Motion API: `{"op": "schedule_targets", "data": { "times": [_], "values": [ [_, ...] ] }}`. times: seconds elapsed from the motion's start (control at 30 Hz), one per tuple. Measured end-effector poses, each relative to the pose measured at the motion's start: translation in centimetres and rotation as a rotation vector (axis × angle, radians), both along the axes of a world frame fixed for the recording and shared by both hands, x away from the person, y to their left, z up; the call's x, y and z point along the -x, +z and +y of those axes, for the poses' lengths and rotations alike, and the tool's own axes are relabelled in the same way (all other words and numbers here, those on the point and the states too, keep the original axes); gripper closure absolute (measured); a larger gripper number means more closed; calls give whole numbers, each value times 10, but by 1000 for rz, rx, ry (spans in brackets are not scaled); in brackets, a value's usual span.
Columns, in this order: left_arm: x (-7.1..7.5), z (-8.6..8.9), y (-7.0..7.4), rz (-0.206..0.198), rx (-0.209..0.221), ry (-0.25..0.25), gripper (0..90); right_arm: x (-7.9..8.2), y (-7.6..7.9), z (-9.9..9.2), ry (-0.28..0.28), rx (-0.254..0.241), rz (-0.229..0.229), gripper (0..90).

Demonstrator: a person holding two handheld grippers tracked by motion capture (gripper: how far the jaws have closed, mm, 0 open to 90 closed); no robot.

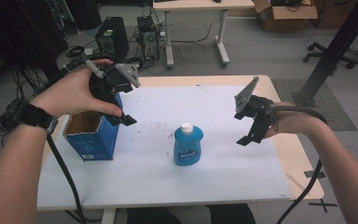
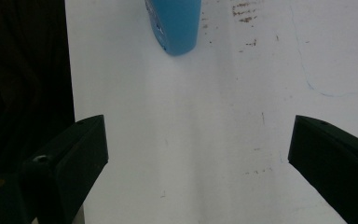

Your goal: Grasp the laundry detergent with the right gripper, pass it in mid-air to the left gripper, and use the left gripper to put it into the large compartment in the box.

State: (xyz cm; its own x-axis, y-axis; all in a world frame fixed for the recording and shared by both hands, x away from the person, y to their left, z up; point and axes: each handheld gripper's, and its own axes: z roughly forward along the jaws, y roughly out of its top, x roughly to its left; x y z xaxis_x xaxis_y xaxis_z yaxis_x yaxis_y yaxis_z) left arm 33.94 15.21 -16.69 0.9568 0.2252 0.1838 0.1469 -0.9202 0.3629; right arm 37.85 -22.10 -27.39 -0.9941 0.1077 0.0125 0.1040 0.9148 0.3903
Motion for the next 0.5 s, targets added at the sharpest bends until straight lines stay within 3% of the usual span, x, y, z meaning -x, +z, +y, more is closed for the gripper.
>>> {"op": "schedule_targets", "data": {
  "times": [0.5],
  "values": [
    [1, -4, 4, 2, -1, -5, 33, 1, 10, -5, 8, -52, -26, 44]
  ]
}}
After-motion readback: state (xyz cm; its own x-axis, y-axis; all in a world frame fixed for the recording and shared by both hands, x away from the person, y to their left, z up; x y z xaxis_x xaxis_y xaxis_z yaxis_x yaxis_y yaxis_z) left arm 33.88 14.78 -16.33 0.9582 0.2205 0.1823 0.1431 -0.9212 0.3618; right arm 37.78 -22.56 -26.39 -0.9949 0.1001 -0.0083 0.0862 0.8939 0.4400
